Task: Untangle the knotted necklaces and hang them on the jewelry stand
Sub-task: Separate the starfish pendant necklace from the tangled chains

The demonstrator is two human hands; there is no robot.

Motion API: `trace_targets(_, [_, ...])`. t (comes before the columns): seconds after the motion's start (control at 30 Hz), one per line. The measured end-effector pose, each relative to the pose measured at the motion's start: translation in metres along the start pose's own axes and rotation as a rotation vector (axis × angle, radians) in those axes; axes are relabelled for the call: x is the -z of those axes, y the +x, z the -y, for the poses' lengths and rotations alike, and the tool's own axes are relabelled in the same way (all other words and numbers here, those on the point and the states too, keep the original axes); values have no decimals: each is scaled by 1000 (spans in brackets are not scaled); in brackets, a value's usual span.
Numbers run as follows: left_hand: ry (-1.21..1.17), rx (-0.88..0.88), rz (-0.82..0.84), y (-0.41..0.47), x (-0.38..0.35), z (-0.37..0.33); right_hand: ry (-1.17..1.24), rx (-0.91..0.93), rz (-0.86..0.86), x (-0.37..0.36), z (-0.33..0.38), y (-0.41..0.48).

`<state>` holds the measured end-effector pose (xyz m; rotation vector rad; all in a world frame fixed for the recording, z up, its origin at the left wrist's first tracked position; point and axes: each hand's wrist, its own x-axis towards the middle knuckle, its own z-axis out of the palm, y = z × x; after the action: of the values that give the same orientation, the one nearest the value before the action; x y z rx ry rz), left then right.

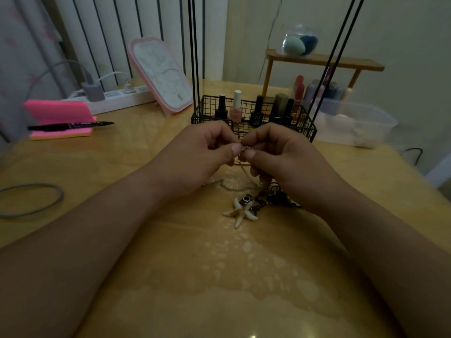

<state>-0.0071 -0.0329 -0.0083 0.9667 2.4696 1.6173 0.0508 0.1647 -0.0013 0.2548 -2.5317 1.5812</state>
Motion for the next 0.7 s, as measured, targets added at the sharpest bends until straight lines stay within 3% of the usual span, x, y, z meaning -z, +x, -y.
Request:
trace_targets(0.17, [-63,86,-13,0,1,-1,-151,39,-49,1,-2,2])
trace_targets(0.4, [-72,125,-4,-1,0,-5,-181,70,-37,1,3,0])
trace_targets(0.7, [-157,95,64,-1,1,-3,253,-89,1,1,-3,5])
